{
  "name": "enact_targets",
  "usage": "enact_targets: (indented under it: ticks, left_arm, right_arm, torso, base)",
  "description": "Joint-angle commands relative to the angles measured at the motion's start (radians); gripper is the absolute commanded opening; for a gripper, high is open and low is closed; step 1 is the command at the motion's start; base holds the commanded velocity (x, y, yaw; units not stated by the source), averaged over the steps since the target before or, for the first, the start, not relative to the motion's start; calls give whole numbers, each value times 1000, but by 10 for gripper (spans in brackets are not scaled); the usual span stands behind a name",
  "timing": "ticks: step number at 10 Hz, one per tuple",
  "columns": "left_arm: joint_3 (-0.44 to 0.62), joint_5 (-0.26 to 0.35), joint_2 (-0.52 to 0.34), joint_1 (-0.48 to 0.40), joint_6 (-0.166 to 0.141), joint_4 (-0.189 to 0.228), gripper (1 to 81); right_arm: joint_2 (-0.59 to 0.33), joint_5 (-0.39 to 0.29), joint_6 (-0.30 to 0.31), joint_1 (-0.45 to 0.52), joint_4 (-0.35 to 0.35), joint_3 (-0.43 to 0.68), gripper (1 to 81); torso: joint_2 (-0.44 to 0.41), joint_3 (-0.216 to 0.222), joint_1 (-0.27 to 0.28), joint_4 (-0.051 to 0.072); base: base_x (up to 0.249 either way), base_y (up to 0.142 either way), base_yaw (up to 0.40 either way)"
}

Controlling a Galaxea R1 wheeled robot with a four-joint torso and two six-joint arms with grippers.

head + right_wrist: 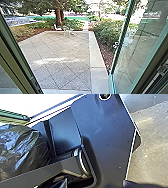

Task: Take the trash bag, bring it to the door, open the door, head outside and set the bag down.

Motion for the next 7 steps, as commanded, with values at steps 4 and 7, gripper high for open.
enact_targets:
  ticks: [4,7]
  left_arm:
    - [5,66,3,-35,5,9,10]
    - [5,66,1,-35,5,6,10]
  right_arm:
    - [-5,-51,-1,26,-8,4,811]
    - [-5,-51,-1,25,-8,4,811]
  torso:
    - [0,0,0,0]
    - [-2,1,-3,0]
  base:
    - [0,0,0]
    - [72,0,0]
